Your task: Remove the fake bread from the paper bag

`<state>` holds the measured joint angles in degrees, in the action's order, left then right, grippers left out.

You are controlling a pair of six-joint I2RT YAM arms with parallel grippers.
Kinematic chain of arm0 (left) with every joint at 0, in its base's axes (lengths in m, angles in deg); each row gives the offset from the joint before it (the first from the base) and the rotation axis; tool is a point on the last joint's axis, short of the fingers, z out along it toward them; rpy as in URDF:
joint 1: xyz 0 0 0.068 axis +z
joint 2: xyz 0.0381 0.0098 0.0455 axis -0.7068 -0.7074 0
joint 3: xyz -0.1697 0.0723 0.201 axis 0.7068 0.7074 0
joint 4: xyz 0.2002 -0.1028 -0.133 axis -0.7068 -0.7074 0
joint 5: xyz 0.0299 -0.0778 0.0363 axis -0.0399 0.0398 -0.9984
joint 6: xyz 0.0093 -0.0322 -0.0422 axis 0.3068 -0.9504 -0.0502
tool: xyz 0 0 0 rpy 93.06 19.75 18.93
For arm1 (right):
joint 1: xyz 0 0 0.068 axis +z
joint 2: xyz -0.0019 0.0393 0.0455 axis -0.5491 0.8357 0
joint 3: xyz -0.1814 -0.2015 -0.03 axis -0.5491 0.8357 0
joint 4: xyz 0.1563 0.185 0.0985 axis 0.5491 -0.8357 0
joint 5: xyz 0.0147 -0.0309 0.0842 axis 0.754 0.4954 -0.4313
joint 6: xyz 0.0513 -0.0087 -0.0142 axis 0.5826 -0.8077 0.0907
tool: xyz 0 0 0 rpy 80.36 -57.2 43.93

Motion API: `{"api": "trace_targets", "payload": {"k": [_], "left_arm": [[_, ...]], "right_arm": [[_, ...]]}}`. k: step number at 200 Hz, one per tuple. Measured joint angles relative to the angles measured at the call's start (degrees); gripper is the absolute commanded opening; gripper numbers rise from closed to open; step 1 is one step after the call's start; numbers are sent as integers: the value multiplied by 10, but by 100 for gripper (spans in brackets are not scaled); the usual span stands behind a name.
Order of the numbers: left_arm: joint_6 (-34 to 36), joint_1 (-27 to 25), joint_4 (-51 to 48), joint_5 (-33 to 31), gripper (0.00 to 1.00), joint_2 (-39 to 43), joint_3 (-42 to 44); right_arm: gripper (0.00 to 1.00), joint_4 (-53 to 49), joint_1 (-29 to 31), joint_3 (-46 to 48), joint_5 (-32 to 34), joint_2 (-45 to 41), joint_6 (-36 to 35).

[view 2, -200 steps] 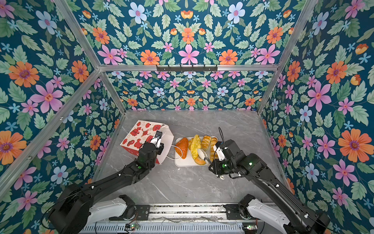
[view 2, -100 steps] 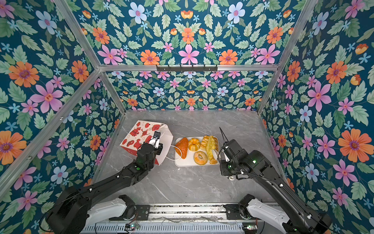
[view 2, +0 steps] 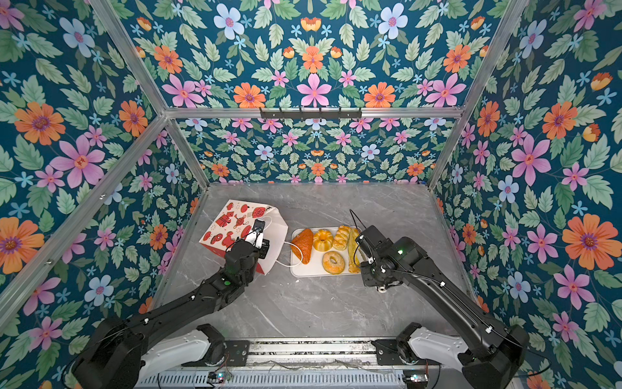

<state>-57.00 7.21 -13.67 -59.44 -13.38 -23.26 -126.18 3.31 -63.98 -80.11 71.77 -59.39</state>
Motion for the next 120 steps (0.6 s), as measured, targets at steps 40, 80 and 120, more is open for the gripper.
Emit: {"api": "trace_targets", "payload": {"k": [40, 80, 120], "left_arm": [[-8, 0, 0, 4, 0, 2, 3], [-9, 0, 0, 7, 0, 2, 4], [-10, 0, 0, 8, 0, -1, 5]], "right_arm": [[3, 9, 0, -12, 8, 27, -12], [7, 15, 4, -19, 5, 38, -17], [10, 26, 22, -22, -1, 46, -17]]}}
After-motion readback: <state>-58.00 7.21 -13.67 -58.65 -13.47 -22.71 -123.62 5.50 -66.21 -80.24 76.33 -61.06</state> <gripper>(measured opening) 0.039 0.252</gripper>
